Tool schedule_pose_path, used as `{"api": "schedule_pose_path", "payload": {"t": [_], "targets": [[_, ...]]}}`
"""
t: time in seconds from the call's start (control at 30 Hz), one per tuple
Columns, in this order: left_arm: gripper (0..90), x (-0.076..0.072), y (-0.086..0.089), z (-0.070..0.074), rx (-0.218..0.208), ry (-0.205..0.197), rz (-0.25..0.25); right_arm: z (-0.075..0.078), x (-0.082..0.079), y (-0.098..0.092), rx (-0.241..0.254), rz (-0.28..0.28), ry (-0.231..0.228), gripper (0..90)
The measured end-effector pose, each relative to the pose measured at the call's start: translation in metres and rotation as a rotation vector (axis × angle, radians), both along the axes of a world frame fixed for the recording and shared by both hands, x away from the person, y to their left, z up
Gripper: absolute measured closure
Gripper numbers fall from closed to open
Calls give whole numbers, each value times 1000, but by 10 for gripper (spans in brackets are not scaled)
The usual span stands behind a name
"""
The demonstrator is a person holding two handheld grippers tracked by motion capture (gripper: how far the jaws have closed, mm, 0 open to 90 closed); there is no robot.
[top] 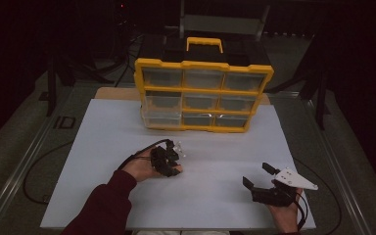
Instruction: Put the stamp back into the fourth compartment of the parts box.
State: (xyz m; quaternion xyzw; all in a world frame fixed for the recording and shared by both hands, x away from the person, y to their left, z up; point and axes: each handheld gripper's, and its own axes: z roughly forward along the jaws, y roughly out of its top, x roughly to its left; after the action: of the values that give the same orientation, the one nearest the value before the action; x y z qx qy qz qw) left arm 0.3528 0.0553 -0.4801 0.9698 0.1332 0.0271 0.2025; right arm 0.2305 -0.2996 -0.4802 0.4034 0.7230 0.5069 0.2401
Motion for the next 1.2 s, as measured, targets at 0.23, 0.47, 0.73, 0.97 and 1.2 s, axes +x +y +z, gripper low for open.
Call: {"api": "schedule_pose_path", "payload": {"t": [0.23,0.47,0.73,0.97,1.2], "targets": [[667,2,0,10,-10,-7,-4,0,0,-1,3,-1,1,78],[667,3,0,17,-16,-15,-9,0,0,0,1,-1,2,78],[667,4,0,23,-24,-21,-11,0,0,0,1,0,1,78],[667,5,-1,30,-34,-23,-11,0,0,0,2,1,1,78],[667,6,-1,37,-42,-26,-13,0,0,0,4,1,2,78]]}}
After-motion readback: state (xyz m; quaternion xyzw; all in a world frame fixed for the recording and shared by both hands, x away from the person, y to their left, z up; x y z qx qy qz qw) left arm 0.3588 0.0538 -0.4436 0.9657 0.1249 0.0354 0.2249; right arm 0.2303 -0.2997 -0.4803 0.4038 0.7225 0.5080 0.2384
